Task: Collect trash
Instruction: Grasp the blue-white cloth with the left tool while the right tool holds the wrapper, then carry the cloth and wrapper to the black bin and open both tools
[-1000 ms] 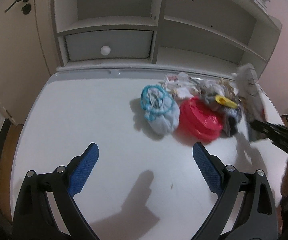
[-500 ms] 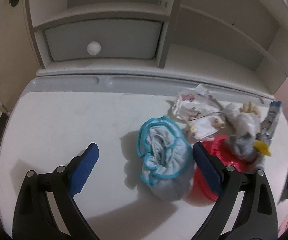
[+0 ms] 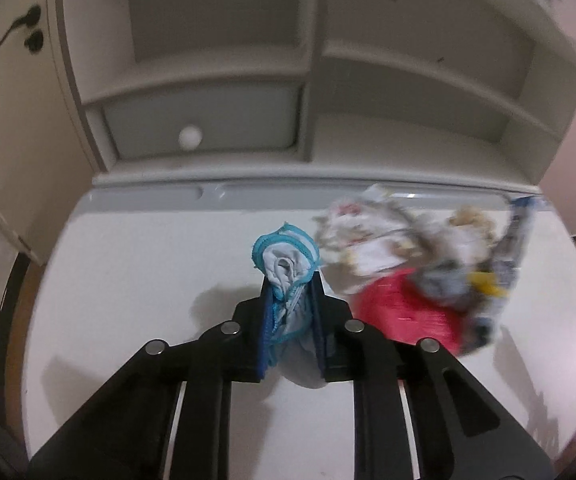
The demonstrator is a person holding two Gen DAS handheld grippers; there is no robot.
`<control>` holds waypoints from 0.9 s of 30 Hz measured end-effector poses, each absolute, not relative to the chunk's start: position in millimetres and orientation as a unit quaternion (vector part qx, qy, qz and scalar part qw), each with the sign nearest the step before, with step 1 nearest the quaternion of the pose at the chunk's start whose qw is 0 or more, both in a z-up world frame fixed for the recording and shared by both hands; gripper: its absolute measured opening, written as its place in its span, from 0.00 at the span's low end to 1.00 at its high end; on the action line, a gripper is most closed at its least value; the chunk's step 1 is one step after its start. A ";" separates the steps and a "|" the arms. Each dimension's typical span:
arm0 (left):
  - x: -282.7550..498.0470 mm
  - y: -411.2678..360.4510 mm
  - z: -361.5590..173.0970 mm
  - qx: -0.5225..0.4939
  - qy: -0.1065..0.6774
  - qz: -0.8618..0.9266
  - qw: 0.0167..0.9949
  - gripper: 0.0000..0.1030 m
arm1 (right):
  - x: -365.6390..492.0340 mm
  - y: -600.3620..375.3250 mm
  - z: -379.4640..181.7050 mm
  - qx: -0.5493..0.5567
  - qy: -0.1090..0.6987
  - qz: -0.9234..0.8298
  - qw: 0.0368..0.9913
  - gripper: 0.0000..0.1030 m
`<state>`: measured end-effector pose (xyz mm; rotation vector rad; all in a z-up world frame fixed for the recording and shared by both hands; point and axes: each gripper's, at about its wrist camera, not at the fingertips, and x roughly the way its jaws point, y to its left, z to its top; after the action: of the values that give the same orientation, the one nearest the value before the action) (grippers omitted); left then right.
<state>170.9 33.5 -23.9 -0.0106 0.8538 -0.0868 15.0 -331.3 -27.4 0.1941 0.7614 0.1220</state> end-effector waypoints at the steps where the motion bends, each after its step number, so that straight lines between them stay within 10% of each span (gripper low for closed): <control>1: 162.7 25.3 -13.8 -0.003 0.405 -0.050 0.913 0.16 | 4.4 -347.0 -25.2 0.101 0.366 0.043 0.924 0.12; 11: 78.9 -178.7 31.4 0.064 0.348 -0.261 0.898 0.16 | -125.7 -513.9 -46.2 0.177 0.347 -0.166 0.906 0.12; 27: -107.9 -506.0 -87.3 0.222 0.361 -0.556 0.715 0.16 | -253.8 -668.3 -175.7 0.307 0.416 -0.319 0.794 0.12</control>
<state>-107.9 -506.0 -87.3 0.4908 0.7993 -1.2317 -253.8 -668.3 -175.7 0.6605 0.8935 -0.6854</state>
